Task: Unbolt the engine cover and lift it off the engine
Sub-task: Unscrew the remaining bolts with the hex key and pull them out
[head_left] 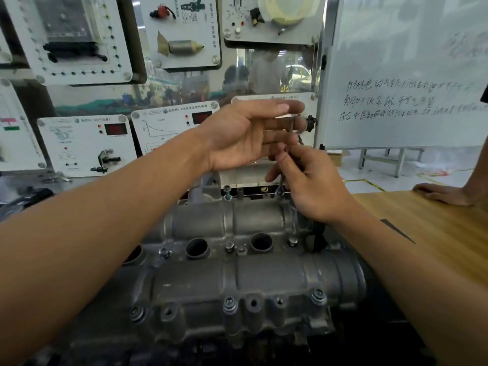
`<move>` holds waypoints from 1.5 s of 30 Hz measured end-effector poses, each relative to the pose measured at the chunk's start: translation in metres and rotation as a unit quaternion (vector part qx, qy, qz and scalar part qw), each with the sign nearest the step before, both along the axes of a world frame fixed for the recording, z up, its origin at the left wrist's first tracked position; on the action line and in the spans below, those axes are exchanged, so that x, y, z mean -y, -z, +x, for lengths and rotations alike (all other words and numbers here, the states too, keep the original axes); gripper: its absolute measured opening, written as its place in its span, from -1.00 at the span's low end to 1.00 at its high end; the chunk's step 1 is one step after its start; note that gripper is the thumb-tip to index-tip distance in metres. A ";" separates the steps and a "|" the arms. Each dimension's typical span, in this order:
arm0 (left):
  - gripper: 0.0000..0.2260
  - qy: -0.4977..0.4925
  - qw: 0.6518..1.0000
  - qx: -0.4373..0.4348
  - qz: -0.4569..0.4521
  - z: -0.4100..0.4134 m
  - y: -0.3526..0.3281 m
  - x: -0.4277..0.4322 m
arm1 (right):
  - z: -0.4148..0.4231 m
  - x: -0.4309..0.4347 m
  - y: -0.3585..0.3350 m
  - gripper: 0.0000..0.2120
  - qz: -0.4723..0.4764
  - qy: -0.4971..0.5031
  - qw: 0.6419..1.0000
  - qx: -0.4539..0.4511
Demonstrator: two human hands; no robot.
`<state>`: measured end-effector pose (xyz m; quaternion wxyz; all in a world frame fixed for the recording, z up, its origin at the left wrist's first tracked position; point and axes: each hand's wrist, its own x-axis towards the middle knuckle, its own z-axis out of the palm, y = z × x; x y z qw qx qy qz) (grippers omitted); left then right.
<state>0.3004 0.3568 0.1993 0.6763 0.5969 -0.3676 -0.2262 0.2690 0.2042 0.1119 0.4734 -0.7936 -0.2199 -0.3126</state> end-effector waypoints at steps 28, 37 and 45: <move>-0.79 -0.079 0.992 0.098 0.011 -0.003 -0.003 0.009 | -0.002 -0.002 -0.002 -0.71 0.040 -0.015 0.999 0.007; -0.92 -0.257 0.965 0.037 -0.020 -0.007 -0.001 0.028 | 0.000 0.000 0.001 -0.71 0.018 -0.013 0.999 0.032; -0.74 0.019 0.999 -0.026 -0.035 -0.002 0.000 0.004 | 0.000 -0.001 0.001 -0.68 0.058 -0.015 0.998 0.011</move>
